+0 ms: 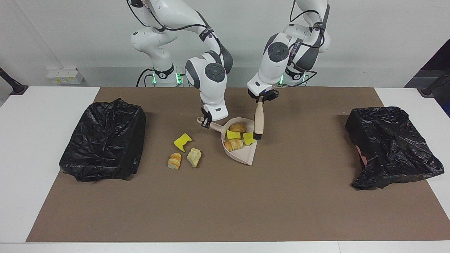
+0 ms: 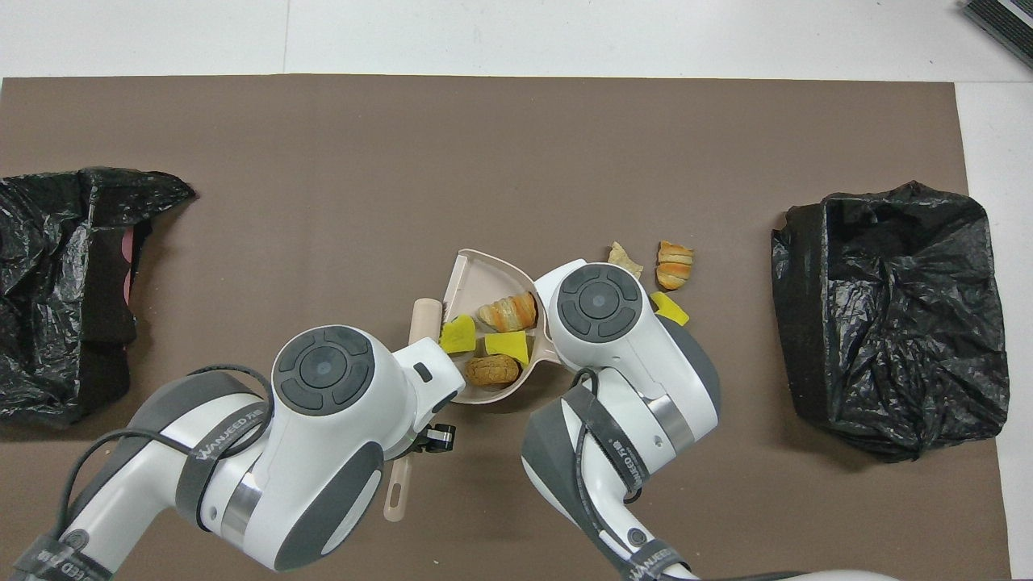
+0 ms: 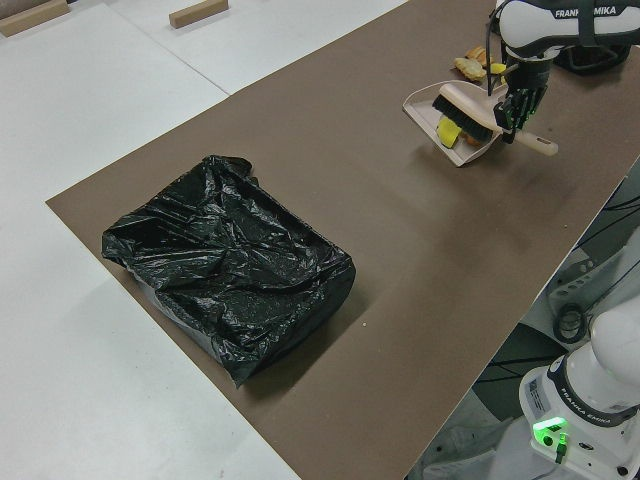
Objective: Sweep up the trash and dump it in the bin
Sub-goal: 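Carry the dustpan to the black bag with the right gripper and tip it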
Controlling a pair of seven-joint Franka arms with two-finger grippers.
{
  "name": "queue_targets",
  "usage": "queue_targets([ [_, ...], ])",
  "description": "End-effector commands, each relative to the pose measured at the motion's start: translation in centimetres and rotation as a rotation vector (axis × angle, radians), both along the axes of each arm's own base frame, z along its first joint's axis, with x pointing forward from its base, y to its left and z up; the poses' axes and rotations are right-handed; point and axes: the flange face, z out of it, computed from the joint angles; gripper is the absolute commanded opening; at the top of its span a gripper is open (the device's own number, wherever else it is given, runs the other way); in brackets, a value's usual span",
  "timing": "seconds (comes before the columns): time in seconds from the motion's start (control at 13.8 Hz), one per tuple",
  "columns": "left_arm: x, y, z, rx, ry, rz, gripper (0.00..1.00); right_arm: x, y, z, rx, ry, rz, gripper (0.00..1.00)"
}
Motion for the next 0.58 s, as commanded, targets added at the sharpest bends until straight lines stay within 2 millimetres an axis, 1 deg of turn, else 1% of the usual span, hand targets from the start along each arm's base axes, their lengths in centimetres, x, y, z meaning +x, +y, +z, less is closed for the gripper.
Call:
queue_targets([
  [0.0, -2.3, 0.3, 0.3, 0.034, 0.016, 0.105, 0.00, 0.3, -2.7, 1.9, 0.000, 0.004, -0.038, 0.00],
  [0.07, -3.7, 0.0, 0.1, 0.054, 0.015, 0.149, 0.00, 1.1, -4.9, 3.2, 0.011, 0.003, -0.077, 0.00],
  [0.14, -5.0, -0.4, 0.0, 0.069, 0.009, 0.196, 0.00, 1.5, -6.7, 4.7, 0.020, 0.006, -0.077, 0.00],
  [0.22, -5.6, -0.2, -0.2, 0.081, 0.007, 0.237, 0.00, 2.0, -8.8, 6.0, 0.027, 0.014, -0.067, 0.00],
  [0.36, -7.2, -1.1, -0.9, 0.077, -0.007, 0.222, 0.00, 2.6, -13.3, 8.6, 0.040, 0.020, -0.063, 0.00],
  [0.43, -7.6, -1.6, -1.7, 0.072, -0.021, 0.236, 0.00, 3.1, -15.8, 10.0, 0.053, 0.005, -0.061, 0.00],
  [0.51, -8.1, -2.2, -2.4, 0.061, -0.037, 0.242, 0.00, 3.9, -19.0, 11.5, 0.066, -0.012, -0.065, 0.00],
])
